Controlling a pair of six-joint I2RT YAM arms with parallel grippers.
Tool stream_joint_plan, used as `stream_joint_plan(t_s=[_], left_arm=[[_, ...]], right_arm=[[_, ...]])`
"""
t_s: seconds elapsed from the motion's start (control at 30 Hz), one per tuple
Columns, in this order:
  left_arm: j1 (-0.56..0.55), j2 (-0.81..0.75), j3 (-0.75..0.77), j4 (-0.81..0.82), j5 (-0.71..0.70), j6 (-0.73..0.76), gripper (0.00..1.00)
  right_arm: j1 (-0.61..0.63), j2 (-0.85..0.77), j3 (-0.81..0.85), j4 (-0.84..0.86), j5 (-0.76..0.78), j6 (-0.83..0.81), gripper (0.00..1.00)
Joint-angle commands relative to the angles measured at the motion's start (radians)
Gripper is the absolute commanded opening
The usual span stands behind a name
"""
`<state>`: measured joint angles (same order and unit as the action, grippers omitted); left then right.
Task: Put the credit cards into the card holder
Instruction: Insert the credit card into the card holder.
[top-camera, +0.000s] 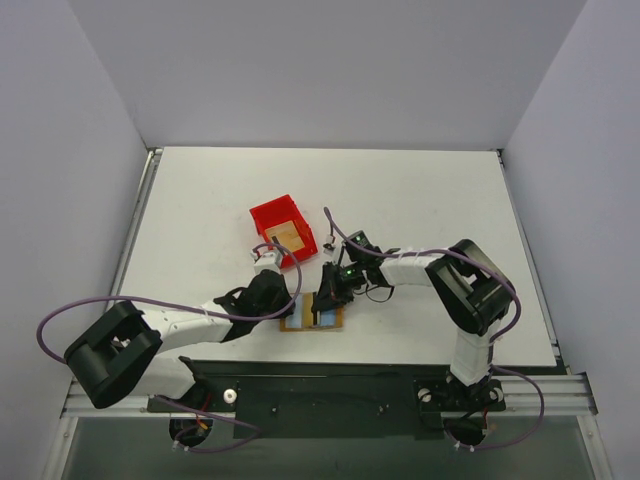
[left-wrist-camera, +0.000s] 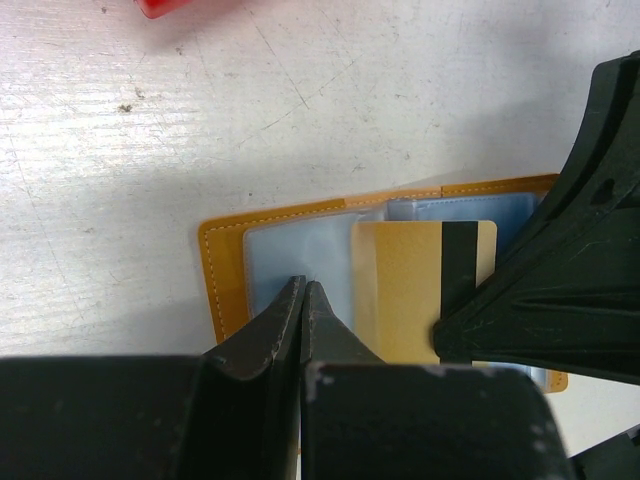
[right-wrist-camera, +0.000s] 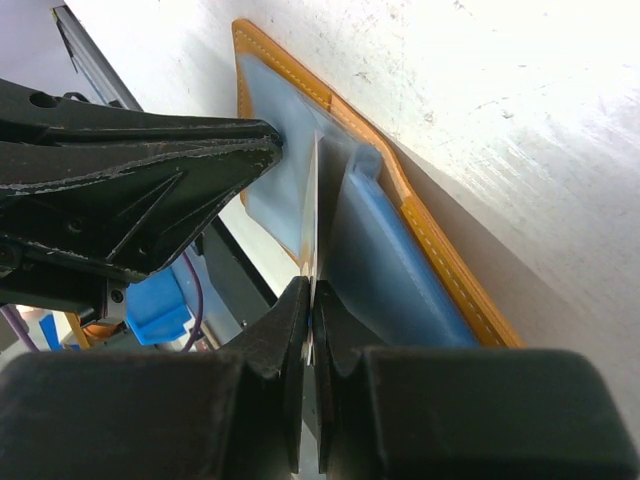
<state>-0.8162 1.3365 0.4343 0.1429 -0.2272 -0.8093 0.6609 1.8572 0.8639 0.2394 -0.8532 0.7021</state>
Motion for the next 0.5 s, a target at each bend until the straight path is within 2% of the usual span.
stream_joint_plan(t_s=[0.0,0.33,0.47], left_arm=[[0.0,0.029,-0.005,-0.063,-0.004,0.001,0.0],[0.0,0.01,-0.003,-0.088,-0.008,-0.002,0.0],[0.0,-0.046,0.007,-0.14,-0.037,-0.01,0.0]], right_arm=[[0.028,0.016,0.024,-0.018,-0.027,-0.038,0.0],[0.046,0.045,0.024,-0.018,0.083,-0.032,0.0],[0.045,0.046,0.009,-0.011,0.129,-0.024,0.0]])
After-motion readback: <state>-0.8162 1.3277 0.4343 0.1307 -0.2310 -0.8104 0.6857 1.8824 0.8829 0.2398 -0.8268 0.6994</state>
